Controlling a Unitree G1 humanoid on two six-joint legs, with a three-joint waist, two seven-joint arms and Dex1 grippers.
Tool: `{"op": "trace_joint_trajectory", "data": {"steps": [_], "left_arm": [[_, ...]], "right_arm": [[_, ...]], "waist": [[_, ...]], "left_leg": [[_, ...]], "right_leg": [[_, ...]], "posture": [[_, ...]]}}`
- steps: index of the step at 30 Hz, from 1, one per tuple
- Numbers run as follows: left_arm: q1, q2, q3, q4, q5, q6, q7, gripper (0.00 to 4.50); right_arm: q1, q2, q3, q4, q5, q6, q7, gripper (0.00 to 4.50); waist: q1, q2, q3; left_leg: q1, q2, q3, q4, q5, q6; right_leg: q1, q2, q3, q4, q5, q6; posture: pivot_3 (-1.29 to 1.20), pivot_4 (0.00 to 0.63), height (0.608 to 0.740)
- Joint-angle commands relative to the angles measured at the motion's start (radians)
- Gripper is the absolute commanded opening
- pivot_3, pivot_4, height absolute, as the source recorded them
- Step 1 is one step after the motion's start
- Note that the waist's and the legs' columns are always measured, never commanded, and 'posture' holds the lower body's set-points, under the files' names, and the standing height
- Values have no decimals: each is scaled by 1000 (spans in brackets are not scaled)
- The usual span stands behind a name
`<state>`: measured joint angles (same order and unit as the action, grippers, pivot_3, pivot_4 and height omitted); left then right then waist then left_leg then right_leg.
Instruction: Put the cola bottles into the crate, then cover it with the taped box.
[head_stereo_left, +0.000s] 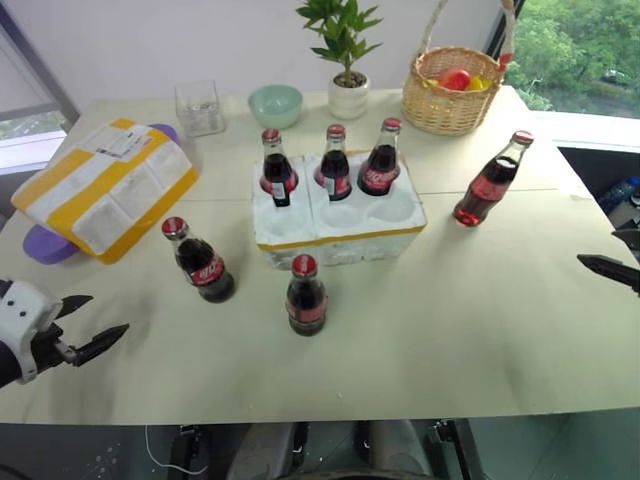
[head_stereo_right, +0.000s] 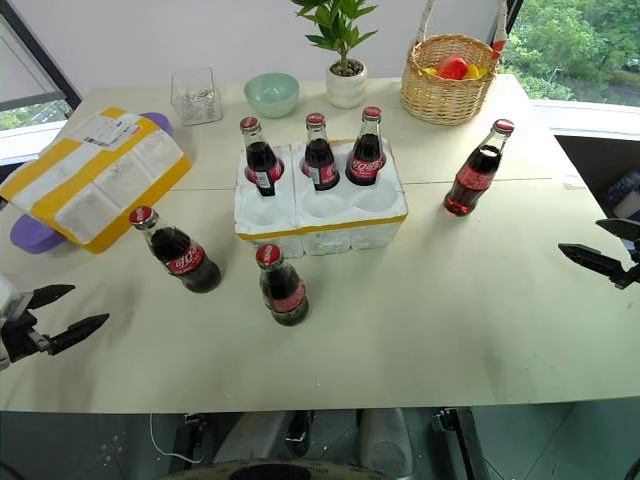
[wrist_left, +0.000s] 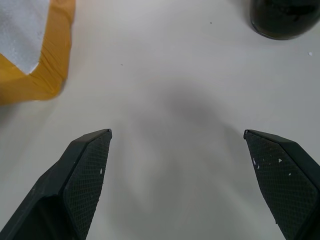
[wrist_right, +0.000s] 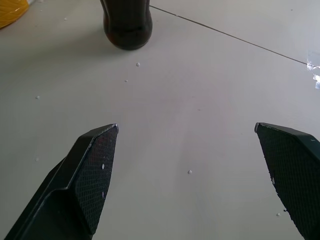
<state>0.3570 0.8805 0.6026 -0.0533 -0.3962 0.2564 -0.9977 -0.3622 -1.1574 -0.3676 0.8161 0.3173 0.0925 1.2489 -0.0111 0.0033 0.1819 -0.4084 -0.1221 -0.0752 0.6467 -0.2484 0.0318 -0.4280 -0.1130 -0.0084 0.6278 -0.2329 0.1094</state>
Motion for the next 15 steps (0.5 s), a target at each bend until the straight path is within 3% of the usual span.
{"op": "trace_joint_trajectory", "data": {"steps": [1,15], "left_arm": [[10,0,36,-30,-9,3,4,4428],[-23,-9,54,-46,-55,86,24,4428]], "right_arm": [[-18,-10,-14,1,1,-14,2,4500],[-24,7,-14,-72,26,65,-8,4500]], "waist": [[1,0,0],[0,0,0]], "left_leg": [[0,0,0,0,0,0],[0,0,0,0,0,0]], "right_leg": [[0,0,0,0,0,0],[0,0,0,0,0,0]], "posture": [[0,150,732],[0,150,732]]}}
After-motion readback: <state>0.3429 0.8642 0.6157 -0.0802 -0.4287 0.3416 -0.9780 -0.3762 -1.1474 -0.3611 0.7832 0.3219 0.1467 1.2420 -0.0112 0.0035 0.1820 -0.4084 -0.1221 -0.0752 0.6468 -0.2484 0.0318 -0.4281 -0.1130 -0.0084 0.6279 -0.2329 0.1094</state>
